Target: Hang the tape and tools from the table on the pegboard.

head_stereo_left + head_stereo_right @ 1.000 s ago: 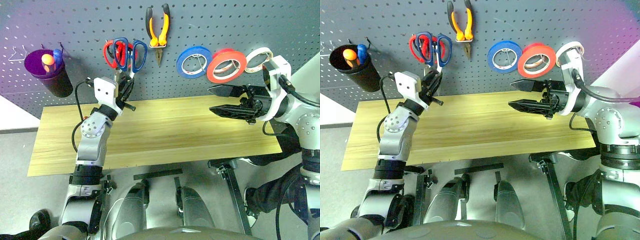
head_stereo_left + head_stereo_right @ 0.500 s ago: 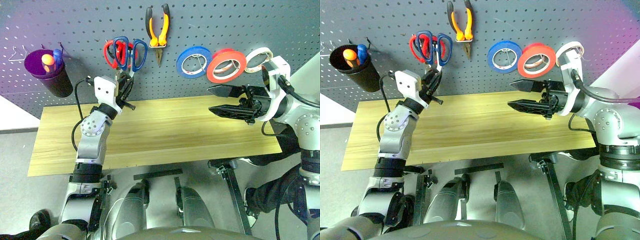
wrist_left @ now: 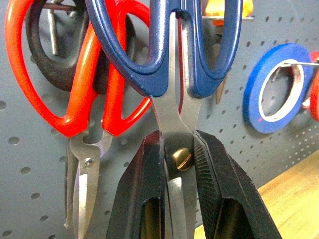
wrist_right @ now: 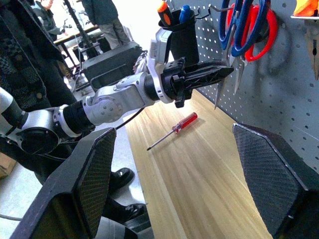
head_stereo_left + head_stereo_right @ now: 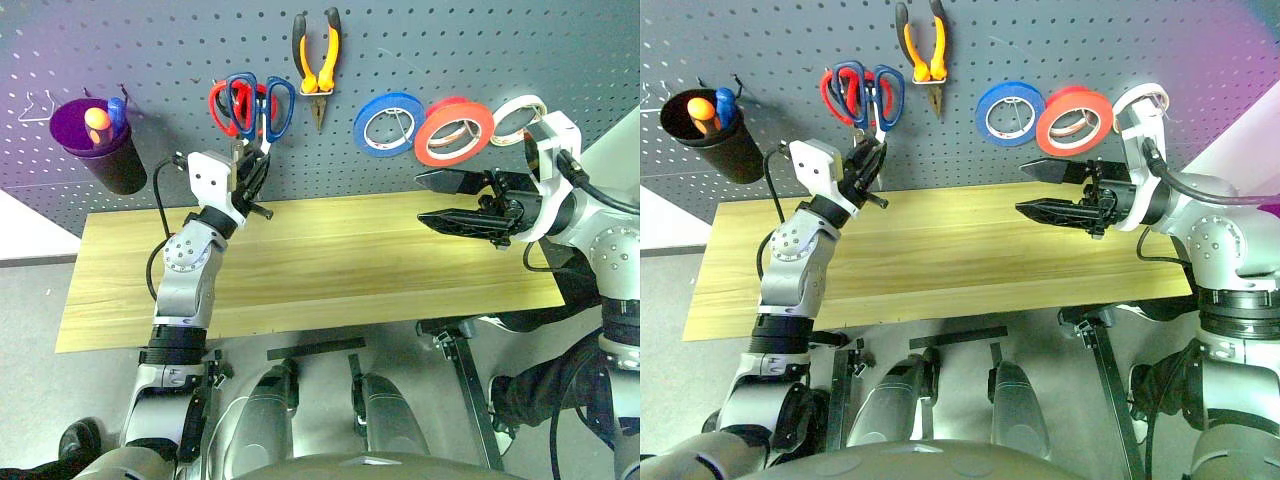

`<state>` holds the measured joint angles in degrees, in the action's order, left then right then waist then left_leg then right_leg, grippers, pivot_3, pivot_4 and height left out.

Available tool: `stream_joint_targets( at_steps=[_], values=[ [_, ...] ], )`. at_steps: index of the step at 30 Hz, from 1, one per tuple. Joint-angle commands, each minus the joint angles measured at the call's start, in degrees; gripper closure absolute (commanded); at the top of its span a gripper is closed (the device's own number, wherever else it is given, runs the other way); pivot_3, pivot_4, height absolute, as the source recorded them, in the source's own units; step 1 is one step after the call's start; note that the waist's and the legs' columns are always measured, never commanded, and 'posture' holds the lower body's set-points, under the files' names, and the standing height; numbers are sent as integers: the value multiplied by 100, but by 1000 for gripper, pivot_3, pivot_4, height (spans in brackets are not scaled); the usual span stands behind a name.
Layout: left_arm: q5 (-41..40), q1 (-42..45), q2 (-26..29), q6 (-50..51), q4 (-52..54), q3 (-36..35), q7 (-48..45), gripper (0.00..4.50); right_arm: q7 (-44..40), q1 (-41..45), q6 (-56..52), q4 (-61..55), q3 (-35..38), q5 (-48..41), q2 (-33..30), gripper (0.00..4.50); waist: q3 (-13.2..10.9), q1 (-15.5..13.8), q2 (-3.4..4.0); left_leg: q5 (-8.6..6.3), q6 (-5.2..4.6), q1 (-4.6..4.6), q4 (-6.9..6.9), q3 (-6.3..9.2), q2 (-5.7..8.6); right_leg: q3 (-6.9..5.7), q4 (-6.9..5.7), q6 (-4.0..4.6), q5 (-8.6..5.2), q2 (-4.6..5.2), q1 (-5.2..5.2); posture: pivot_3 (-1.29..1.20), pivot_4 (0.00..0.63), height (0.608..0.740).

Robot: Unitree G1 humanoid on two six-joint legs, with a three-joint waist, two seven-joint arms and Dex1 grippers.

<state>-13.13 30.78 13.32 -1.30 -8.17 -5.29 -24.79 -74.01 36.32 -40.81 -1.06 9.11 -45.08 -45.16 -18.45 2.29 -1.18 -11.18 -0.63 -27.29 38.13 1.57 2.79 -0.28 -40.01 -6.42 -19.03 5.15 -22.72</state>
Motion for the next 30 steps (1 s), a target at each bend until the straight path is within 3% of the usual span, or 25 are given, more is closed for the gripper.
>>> stream_joint_targets(
  at_steps=[1, 5, 10, 16, 17, 22, 30],
  values=[
    [136, 168, 24, -53, 149, 95, 79, 3986, -22, 107, 88, -62, 79, -39, 3, 594, 0, -6, 0, 0, 0, 0, 0, 1, 0, 0, 0, 0, 0, 0, 0, -130, 237, 740],
    [149, 191, 45, -430, 166, 60, -11, 3986, -34, 108, 116, -65, 63, -3, -12, 594, 0, -3, 0, 0, 0, 0, 0, 0, 2, 0, 0, 0, 0, 1, 0, -130, 235, 740],
    [-16, 233, -76, 125, 68, -141, 390, 3986, -48, 103, 83, -74, 114, -26, -41, 594, 0, 7, 0, 0, 0, 0, 0, 0, 2, 0, 0, 0, 0, 1, -1, -136, 235, 740],
    [455, 289, 56, 74, -22, 119, 522, 3986, -10, 77, 63, -111, 103, -26, -17, 594, 0, 18, 0, 0, 0, 0, -1, 0, 2, 0, -2, -1, 0, -5, -2, -138, 237, 740],
    [404, 283, 33, 154, -20, 105, 528, 3274, -10, 79, 63, -105, 105, -23, -24, 594, 0, 17, 0, 0, 0, 0, -1, 0, 2, 0, -2, -1, 0, -4, -2, -138, 234, 740],
    [650, 264, 98, 139, 4, 172, 662, 1794, -25, 69, 54, -119, 110, -34, -39, 594, 0, 24, 0, 0, 0, 0, -1, -1, 1, 0, -2, -1, 0, -3, -3, -136, 234, 740],
    [589, 311, 91, 178, -22, 102, 686, 1794, -24, 89, 79, -96, 108, -9, -40, 594, 0, 22, 0, 0, 1, 0, -1, -1, 1, 0, -2, -1, 0, -1, -3, -134, 234, 740]
  ],
)
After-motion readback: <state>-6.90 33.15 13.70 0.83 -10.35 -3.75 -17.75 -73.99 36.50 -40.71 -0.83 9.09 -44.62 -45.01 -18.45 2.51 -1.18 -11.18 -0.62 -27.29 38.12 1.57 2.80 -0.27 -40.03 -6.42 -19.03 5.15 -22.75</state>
